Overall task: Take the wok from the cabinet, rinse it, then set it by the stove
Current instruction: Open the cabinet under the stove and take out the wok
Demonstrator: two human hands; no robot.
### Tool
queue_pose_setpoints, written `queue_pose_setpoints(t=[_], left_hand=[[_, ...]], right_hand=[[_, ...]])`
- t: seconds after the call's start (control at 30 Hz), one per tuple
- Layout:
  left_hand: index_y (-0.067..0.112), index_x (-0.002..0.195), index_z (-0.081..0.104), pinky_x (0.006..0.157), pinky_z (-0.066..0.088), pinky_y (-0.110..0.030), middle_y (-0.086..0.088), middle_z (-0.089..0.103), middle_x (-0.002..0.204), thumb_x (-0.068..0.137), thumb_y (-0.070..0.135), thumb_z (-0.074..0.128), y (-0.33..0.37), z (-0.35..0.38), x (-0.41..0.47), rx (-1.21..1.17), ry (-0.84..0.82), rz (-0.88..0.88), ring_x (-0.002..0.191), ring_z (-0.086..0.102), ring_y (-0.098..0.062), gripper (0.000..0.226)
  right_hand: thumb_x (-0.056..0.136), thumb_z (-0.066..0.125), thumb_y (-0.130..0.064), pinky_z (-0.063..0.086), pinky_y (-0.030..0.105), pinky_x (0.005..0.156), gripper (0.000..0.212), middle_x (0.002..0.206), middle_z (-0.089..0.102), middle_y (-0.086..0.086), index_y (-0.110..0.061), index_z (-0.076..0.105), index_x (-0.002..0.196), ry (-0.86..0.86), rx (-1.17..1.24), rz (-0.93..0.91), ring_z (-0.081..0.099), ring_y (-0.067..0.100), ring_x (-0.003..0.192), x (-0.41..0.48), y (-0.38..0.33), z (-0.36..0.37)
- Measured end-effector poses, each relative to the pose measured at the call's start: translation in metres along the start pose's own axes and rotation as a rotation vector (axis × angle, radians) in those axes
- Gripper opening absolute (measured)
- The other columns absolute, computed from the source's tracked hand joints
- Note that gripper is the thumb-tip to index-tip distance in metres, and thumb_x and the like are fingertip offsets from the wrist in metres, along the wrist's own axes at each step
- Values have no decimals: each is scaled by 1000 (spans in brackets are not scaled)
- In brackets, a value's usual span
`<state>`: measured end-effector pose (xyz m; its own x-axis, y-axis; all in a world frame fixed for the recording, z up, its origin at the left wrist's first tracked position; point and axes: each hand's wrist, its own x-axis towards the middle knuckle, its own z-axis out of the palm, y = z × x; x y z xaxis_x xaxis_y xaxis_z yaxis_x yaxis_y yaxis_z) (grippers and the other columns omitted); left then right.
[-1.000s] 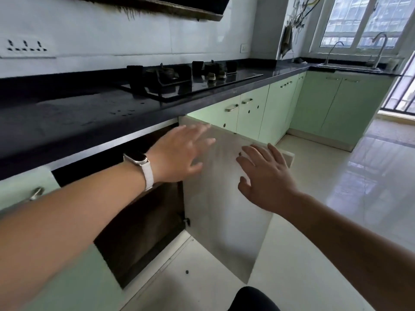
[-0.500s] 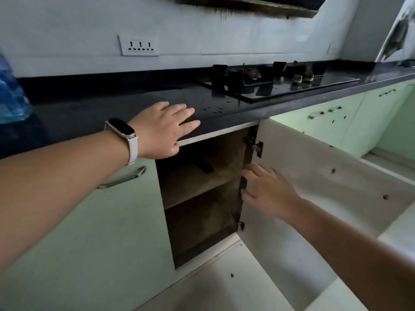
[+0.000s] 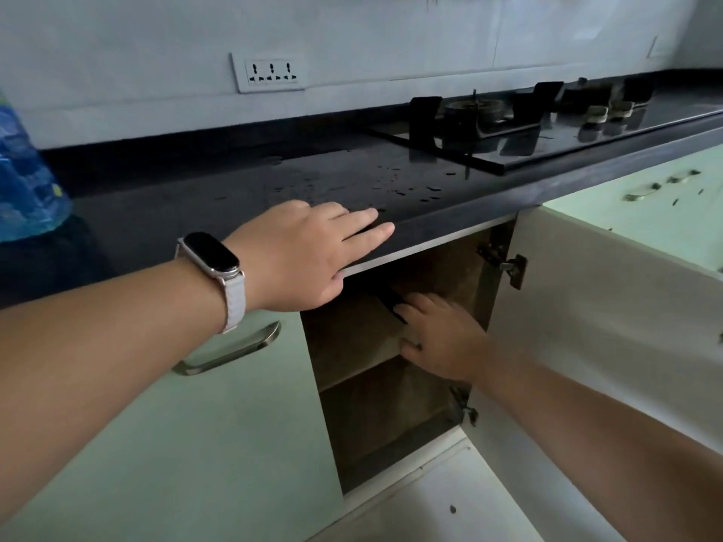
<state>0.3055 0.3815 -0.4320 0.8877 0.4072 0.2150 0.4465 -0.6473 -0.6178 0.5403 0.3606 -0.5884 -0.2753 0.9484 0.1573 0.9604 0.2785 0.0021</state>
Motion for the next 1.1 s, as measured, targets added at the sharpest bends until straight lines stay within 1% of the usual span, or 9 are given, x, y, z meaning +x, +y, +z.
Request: queue_pose_setpoints(t=[0.17, 0.27, 0.37, 0.47, 0.57, 0.7, 0.8, 0.97, 1.1], left_hand=[[18, 154, 28, 64, 57, -41, -10, 43, 153, 91, 28, 47, -1, 4, 0, -35, 16, -7, 122, 55, -28, 66], [19, 154, 29, 63, 58, -39, -9, 43, 153, 92, 29, 46, -2, 5, 0, -37, 32, -2, 123, 55, -28, 65], [18, 153, 30, 63, 58, -38, -10, 44, 152, 91, 29, 46, -2, 5, 0, -30, 56, 5, 122, 56, -28, 65], [17, 153, 31, 61, 58, -40, -11, 46, 150, 90, 30, 45, -2, 6, 1, -24, 57, 20, 119, 58, -29, 65], [17, 152, 32, 58, 57, -38, -11, 48, 149, 90, 29, 48, -3, 6, 1, -26, 66, 19, 118, 58, -29, 65], [17, 152, 33, 57, 57, -37, -11, 48, 149, 89, 29, 50, -3, 6, 0, -26, 81, 21, 118, 58, -29, 66], [18, 153, 31, 60, 57, -37, -9, 45, 151, 90, 30, 49, -2, 7, 0, -15, 85, 18, 121, 56, -28, 67], [17, 153, 32, 59, 57, -39, -11, 46, 150, 89, 28, 52, -3, 7, 0, -7, 85, 17, 120, 57, -29, 67], [16, 151, 35, 59, 57, -40, -12, 48, 149, 87, 27, 55, -2, 8, 0, -5, 84, 14, 119, 58, -30, 68]], right_hand=[[96, 49, -51, 41, 42, 107, 63, 151, 44, 8, -24, 38, 152, -40, 43, 37, 46, 28, 132, 45, -3, 7], [95, 49, -50, 52, 40, 94, 61, 139, 51, 9, -23, 42, 149, -44, 75, 81, 56, 27, 114, 59, -3, 15], [97, 49, -45, 56, 40, 85, 57, 131, 54, 9, -22, 44, 148, -75, 148, 129, 61, 24, 100, 69, 0, 26], [100, 48, -33, 56, 39, 88, 51, 136, 51, 11, -21, 42, 149, -106, 229, 164, 62, 25, 103, 76, 2, 31], [102, 47, -24, 55, 41, 91, 47, 139, 49, 14, -18, 44, 148, -103, 276, 200, 63, 30, 106, 77, 2, 35], [99, 54, -24, 55, 37, 87, 46, 131, 51, 12, -18, 49, 144, -35, 355, 209, 64, 29, 98, 61, 2, 46], [99, 55, -26, 49, 32, 80, 45, 124, 50, 10, -18, 48, 143, -15, 446, 235, 61, 29, 93, 39, -3, 50], [99, 56, -21, 43, 23, 80, 44, 114, 40, -3, -20, 47, 142, 43, 582, 289, 51, 16, 90, 0, -5, 53], [95, 59, -16, 51, 29, 84, 52, 119, 44, -3, -24, 43, 143, -30, 687, 370, 56, 17, 97, -21, 5, 51]])
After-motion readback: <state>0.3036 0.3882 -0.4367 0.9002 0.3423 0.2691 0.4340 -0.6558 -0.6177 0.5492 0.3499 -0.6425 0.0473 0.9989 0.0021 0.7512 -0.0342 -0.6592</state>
